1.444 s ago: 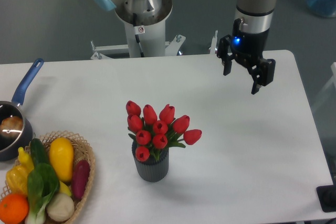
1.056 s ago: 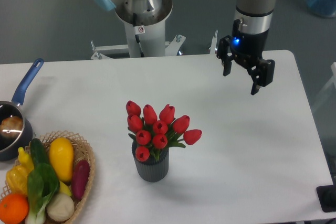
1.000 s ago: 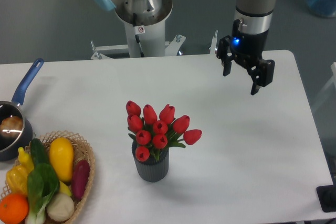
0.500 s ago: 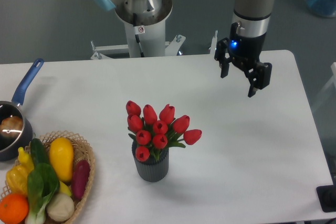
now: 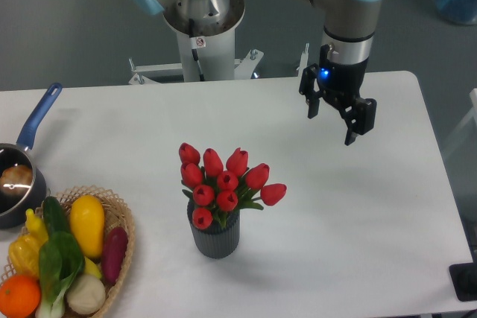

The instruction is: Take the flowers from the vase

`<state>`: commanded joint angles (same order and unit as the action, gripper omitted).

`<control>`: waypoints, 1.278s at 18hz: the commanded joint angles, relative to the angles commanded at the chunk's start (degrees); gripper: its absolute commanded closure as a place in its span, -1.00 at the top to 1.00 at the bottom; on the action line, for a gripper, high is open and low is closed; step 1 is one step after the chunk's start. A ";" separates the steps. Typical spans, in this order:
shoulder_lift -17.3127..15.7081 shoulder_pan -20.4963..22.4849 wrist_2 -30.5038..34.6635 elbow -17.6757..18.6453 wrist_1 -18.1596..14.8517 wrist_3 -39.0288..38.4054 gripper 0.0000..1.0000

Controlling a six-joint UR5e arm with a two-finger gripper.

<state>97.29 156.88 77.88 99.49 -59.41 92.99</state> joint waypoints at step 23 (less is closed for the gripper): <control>3.42 6.15 -15.65 -0.53 0.26 -1.14 1.00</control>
<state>100.72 163.04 62.23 98.96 -59.15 91.85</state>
